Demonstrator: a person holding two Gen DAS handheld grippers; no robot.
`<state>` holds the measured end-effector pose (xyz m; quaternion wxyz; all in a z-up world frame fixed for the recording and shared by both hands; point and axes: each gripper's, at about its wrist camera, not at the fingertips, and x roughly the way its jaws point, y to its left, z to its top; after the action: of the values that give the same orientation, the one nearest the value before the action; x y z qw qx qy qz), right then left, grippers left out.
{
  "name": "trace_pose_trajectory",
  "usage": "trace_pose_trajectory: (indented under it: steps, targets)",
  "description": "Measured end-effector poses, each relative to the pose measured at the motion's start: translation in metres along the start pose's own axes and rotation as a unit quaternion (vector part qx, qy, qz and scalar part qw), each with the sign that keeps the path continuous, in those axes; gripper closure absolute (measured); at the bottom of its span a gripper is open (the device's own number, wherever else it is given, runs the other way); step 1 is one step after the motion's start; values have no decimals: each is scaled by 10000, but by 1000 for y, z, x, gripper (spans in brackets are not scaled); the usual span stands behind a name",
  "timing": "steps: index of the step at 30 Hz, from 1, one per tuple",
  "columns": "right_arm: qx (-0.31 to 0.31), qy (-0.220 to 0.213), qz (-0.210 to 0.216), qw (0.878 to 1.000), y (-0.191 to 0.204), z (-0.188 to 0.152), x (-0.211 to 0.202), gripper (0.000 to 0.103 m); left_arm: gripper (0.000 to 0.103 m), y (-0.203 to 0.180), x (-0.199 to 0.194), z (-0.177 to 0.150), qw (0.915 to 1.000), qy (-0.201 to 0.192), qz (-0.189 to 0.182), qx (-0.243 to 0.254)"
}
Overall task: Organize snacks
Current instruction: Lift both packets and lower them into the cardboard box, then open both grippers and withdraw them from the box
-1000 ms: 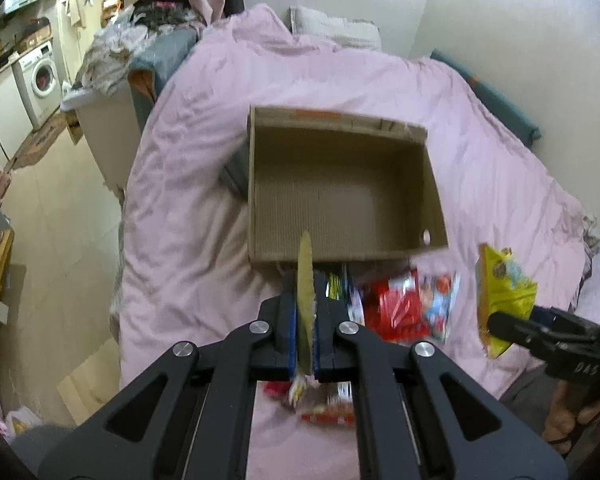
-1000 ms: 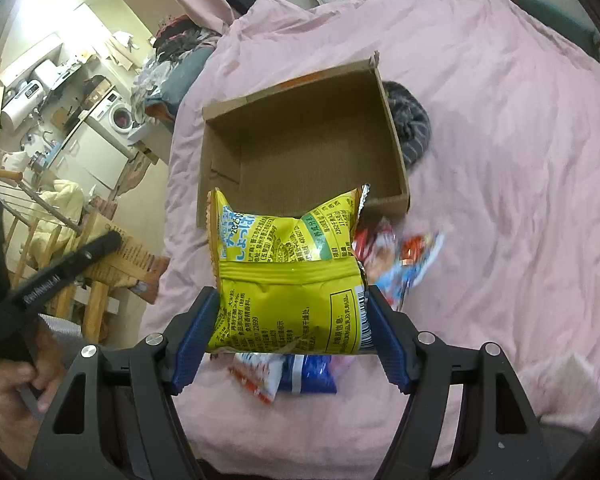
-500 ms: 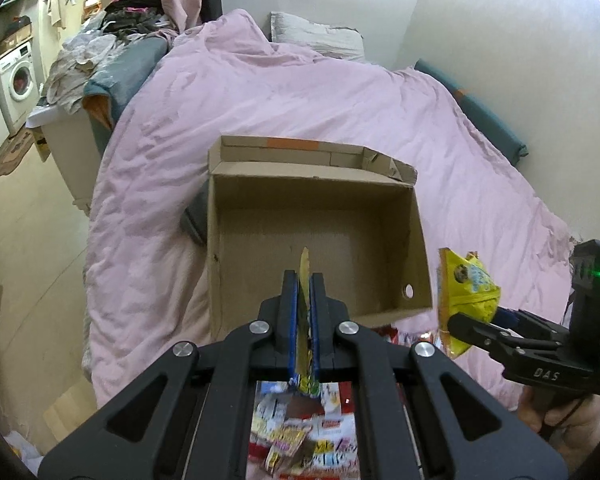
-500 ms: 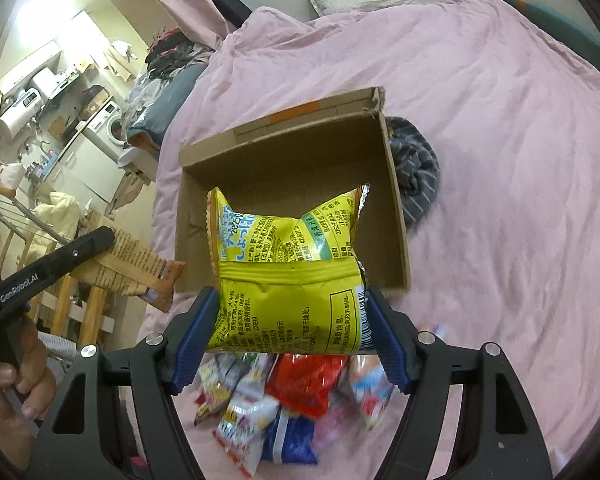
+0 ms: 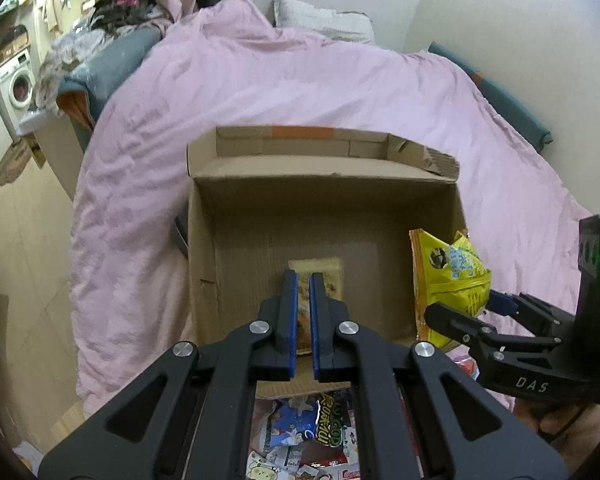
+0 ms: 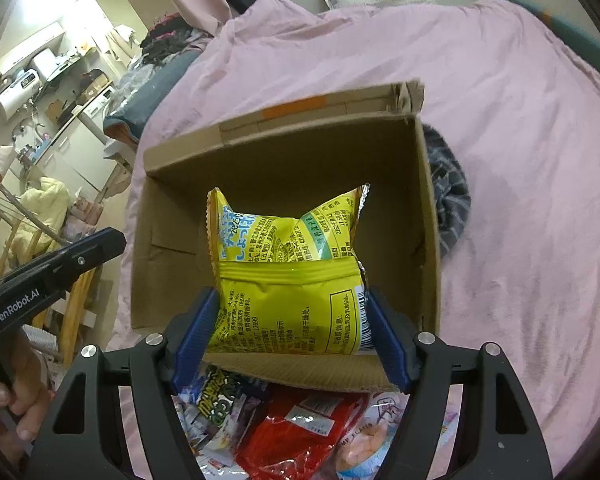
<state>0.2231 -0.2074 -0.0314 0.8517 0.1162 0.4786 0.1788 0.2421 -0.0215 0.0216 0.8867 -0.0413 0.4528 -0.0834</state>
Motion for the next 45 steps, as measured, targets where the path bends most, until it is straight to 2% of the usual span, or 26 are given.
trace_pose_trajectory:
  steps: [5, 16, 20, 22, 37, 38, 39, 41, 43, 45]
  targets:
    - [-246, -35, -213, 9995, 2, -3, 5, 28, 100, 3, 9, -6, 9999, 36, 151, -18]
    - [-90, -23, -23, 10000, -5, -2, 14, 25, 99, 7, 12, -18, 9996, -24, 233, -169]
    - [-54, -184, 118, 9997, -7, -4, 7, 7, 99, 7, 10, -20, 9996, -63, 246, -124]
    - [-73, -291, 105, 9995, -7, -3, 3, 2, 99, 7, 9, -20, 9996, -89, 245, -125]
    - [96, -408, 147, 9990, -14, 4, -10, 2, 96, 7, 6, -24, 9997, -46, 198, -145]
    - [76, -431, 139, 9989, -13, 4, -13, 2, 89, 7, 5, -24, 9997, -59, 194, -146]
    - [55, -452, 124, 9989, -13, 4, -15, 2, 75, 7, 4, -23, 9997, -84, 195, -150]
    - [37, -488, 108, 9987, -12, 3, -20, 2, 59, 7, -1, -25, 9994, -194, 222, -176]
    - [62, -536, 116, 9985, -11, 1, -26, 2, 55, 7, -8, -26, 9990, -318, 261, -170]
    - [112, -586, 118, 9981, -12, 0, -33, 2, 43, 7, -14, -26, 9986, -376, 316, -183]
